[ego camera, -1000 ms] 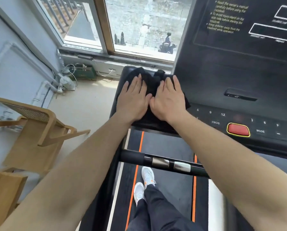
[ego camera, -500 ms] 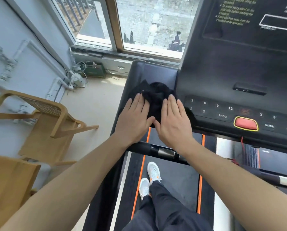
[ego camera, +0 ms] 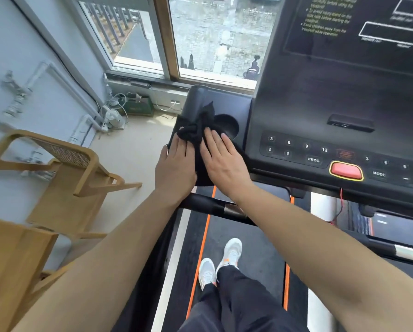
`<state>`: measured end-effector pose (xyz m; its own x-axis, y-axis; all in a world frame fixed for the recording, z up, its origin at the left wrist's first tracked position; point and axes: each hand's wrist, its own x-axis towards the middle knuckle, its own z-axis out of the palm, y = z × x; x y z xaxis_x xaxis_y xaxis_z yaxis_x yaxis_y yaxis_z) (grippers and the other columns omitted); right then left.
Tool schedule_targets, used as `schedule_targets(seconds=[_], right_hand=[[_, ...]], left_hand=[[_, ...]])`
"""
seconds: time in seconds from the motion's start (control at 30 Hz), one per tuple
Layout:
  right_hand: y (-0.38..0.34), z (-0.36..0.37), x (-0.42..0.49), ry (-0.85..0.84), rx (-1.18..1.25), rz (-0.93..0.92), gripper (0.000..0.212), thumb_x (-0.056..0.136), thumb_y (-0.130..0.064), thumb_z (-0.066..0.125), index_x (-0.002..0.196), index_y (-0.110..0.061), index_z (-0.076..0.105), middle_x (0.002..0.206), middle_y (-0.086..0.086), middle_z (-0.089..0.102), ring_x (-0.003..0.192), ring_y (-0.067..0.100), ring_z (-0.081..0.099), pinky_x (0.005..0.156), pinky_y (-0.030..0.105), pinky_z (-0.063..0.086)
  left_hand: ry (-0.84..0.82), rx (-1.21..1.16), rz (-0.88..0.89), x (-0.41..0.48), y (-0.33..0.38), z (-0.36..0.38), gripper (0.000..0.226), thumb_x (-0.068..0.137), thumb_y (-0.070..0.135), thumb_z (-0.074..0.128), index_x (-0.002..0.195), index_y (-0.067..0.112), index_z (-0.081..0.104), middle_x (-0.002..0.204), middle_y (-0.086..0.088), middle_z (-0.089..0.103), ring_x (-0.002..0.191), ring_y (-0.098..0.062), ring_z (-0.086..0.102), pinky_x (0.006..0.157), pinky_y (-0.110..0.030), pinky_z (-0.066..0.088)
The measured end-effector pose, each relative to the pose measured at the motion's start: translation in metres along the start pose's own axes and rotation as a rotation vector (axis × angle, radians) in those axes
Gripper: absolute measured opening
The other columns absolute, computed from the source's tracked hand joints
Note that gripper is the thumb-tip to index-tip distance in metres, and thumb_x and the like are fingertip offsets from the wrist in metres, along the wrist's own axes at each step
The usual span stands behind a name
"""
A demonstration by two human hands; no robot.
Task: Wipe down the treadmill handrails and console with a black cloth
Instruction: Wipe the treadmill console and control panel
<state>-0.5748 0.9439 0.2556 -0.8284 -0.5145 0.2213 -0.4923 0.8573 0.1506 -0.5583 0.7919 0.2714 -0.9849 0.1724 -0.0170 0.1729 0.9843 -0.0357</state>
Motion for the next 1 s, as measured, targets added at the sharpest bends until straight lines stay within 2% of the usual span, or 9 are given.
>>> schedule_targets(seconds=[0.1,0.2,0.27,0.37,0.53,0.67,0.73,0.87,1.0], right_hand=[[0.006,0.003,0.002,0.027,-0.049,-0.083,0.048,0.101,-0.008,0.022,0.141,0.003,0.046,0.152,0.028,0.041,0.14,0.039,0.043,0.121,0.049,0.026],[0.017,0.001,-0.007,0.062,-0.079,-0.139,0.047,0.102,-0.005,0.019,0.138,0.003,0.048,0.151,0.028,0.042,0.139,0.038,0.045,0.12,0.049,0.028],[0.03,0.001,-0.02,0.089,-0.123,-0.175,0.048,0.104,-0.006,0.016,0.142,0.002,0.044,0.153,0.026,0.041,0.139,0.038,0.044,0.12,0.05,0.027],[0.058,0.002,-0.05,0.112,-0.2,-0.26,0.048,0.104,-0.012,0.022,0.149,-0.003,0.035,0.157,0.02,0.038,0.143,0.035,0.039,0.12,0.05,0.022],[0.113,-0.004,-0.098,0.113,-0.299,-0.296,0.057,0.102,-0.018,0.031,0.156,-0.004,0.022,0.163,0.015,0.027,0.148,0.033,0.03,0.12,0.05,0.021],[0.145,-0.011,-0.132,0.052,-0.313,-0.252,0.064,0.102,-0.018,0.036,0.157,0.0,0.009,0.164,0.021,0.019,0.15,0.035,0.023,0.122,0.05,0.013],[0.146,-0.011,-0.132,0.038,-0.327,-0.256,0.066,0.102,-0.018,0.033,0.156,0.003,0.001,0.164,0.022,0.017,0.151,0.035,0.021,0.123,0.049,0.01],[0.118,-0.004,-0.098,0.11,-0.317,-0.29,0.062,0.101,-0.017,0.029,0.156,0.004,0.008,0.163,0.023,0.021,0.15,0.035,0.024,0.123,0.047,0.014],[0.074,-0.001,-0.045,0.144,-0.291,-0.321,0.058,0.1,-0.017,0.025,0.153,0.005,0.023,0.159,0.028,0.028,0.147,0.04,0.03,0.123,0.048,0.015]], left_hand=[[0.012,0.084,-0.047,0.003,0.008,0.002,0.06,0.095,0.019,0.048,0.15,0.003,0.032,0.156,-0.018,0.037,0.15,-0.035,0.024,0.116,-0.046,0.027],[0.034,0.133,-0.029,0.008,0.013,0.006,0.059,0.101,0.021,0.035,0.155,0.003,0.022,0.161,-0.017,0.029,0.151,-0.037,0.018,0.119,-0.047,0.022],[0.056,0.184,0.004,0.012,0.015,0.009,0.067,0.101,0.03,0.044,0.156,0.003,0.017,0.162,-0.017,0.026,0.152,-0.037,0.017,0.12,-0.048,0.022],[0.036,0.186,0.081,0.016,0.03,0.01,0.094,0.09,0.05,0.061,0.154,0.0,0.013,0.162,-0.019,0.025,0.151,-0.038,0.02,0.119,-0.05,0.025],[0.141,0.14,0.184,0.016,0.092,0.013,0.086,0.094,0.045,0.058,0.155,-0.004,0.022,0.162,-0.025,0.023,0.149,-0.039,0.026,0.117,-0.049,0.028],[0.085,0.0,0.162,0.016,0.127,0.008,0.11,0.074,0.057,0.075,0.148,-0.009,0.027,0.162,-0.03,0.016,0.151,-0.039,0.02,0.12,-0.049,0.026],[0.097,-0.016,0.187,0.017,0.12,0.008,0.11,0.069,0.057,0.08,0.146,-0.005,0.032,0.163,-0.027,0.017,0.152,-0.035,0.021,0.12,-0.046,0.027],[0.104,0.12,0.279,0.021,0.078,0.006,0.111,0.072,0.057,0.075,0.153,-0.002,0.027,0.164,-0.021,0.018,0.152,-0.031,0.02,0.121,-0.043,0.022],[0.072,0.222,0.185,0.022,0.028,0.002,0.1,0.082,0.049,0.068,0.156,0.0,0.022,0.163,-0.019,0.023,0.151,-0.031,0.023,0.12,-0.047,0.021]])
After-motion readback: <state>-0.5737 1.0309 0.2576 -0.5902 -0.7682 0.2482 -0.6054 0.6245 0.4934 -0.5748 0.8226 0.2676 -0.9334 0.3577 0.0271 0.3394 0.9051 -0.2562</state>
